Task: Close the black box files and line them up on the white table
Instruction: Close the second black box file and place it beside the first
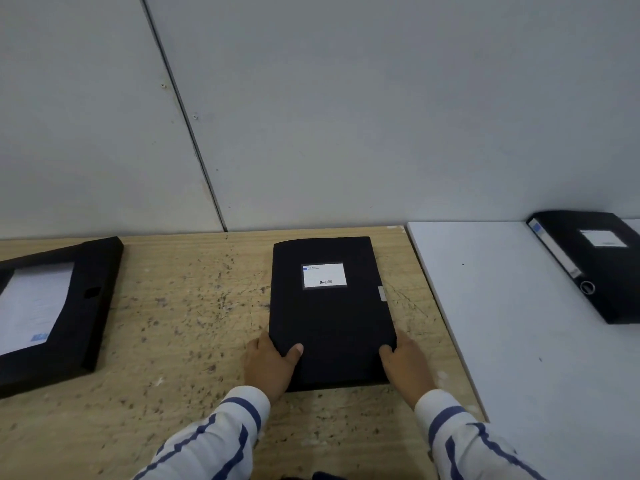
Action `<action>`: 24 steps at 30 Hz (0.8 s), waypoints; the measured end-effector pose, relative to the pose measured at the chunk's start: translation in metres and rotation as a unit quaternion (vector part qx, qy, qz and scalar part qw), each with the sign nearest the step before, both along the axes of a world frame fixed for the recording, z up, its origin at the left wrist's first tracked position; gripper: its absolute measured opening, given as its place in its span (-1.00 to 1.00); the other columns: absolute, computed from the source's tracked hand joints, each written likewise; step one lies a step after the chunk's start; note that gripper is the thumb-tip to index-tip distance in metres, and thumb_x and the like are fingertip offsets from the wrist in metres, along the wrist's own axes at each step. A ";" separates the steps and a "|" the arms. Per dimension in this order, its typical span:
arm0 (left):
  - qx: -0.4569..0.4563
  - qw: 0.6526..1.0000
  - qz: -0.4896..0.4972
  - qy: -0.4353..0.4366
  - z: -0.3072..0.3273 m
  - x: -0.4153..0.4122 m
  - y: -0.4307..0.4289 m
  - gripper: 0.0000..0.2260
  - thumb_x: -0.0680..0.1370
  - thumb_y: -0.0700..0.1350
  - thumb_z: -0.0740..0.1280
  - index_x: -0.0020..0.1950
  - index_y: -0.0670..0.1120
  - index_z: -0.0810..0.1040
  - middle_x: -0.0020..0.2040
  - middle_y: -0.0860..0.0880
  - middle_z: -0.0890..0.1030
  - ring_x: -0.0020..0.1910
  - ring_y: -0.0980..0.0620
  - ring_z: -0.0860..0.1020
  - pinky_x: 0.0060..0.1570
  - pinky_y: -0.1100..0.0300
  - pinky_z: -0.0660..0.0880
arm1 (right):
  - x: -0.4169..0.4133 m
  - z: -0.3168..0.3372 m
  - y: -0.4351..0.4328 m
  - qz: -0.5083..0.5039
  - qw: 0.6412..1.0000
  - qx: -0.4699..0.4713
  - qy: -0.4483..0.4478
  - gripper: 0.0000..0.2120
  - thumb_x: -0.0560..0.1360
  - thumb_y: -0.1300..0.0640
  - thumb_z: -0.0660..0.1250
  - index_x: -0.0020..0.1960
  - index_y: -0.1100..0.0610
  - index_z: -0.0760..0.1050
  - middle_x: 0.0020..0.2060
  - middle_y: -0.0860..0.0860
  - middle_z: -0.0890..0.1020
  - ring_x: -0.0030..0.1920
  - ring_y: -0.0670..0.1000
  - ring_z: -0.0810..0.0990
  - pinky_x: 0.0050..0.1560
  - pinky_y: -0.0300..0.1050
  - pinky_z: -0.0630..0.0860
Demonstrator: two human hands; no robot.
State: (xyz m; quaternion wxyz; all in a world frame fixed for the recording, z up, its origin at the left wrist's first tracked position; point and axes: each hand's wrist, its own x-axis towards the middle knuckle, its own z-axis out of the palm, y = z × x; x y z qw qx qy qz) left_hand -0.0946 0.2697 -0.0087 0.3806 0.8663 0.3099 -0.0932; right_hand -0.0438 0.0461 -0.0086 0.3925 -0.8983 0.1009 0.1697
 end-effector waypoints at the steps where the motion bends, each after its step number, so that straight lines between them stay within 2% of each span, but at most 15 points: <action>1: -0.006 1.000 0.003 0.013 0.001 0.001 0.000 -0.40 0.50 0.16 0.32 0.45 -0.11 0.30 0.35 -0.17 0.41 0.33 -0.19 0.38 0.32 -0.05 0.36 | -0.005 -0.002 0.002 -0.012 1.000 0.000 -0.001 -0.72 0.49 0.05 0.19 0.17 0.10 0.41 0.00 0.06 0.57 -0.02 0.07 0.55 0.07 0.10 0.56; 5: -0.043 0.999 -0.006 0.027 0.000 0.004 0.005 -0.41 0.52 0.14 0.31 0.46 -0.08 0.27 0.37 -0.17 0.39 0.34 -0.22 0.37 0.32 -0.06 0.34 | -0.018 0.002 0.010 -0.064 0.996 0.055 -0.003 -0.68 0.53 0.08 0.24 0.25 0.12 0.39 0.12 0.08 0.55 0.13 0.12 0.52 0.19 0.10 0.49; 11: -0.067 0.996 -0.044 0.025 0.000 0.009 0.011 -0.43 0.54 0.06 0.31 0.50 -0.05 0.22 0.39 -0.16 0.38 0.35 -0.21 0.38 0.33 -0.07 0.38 | -0.029 0.002 0.009 -0.097 0.991 0.096 -0.008 -0.62 0.54 0.11 0.24 0.34 0.08 0.34 0.21 0.07 0.53 0.22 0.13 0.49 0.27 0.14 0.45; 19: -0.078 0.996 -0.053 0.008 0.009 0.036 -0.044 -0.49 0.54 0.05 0.32 0.45 -0.04 0.28 0.35 -0.14 0.38 0.30 -0.20 0.42 0.32 -0.10 0.40 | -0.009 0.010 -0.047 -0.105 0.988 0.107 -0.027 -0.62 0.54 0.11 0.25 0.34 0.08 0.33 0.20 0.05 0.53 0.20 0.13 0.51 0.24 0.07 0.47; 24: -0.091 0.995 -0.044 0.003 0.010 0.067 -0.109 -0.47 0.53 0.06 0.32 0.46 -0.03 0.28 0.36 -0.12 0.39 0.30 -0.18 0.44 0.32 -0.10 0.41 | 0.026 0.013 -0.114 -0.084 0.993 0.069 -0.047 -0.73 0.54 0.10 0.24 0.23 0.08 0.39 0.12 0.09 0.56 0.09 0.12 0.52 0.20 0.10 0.50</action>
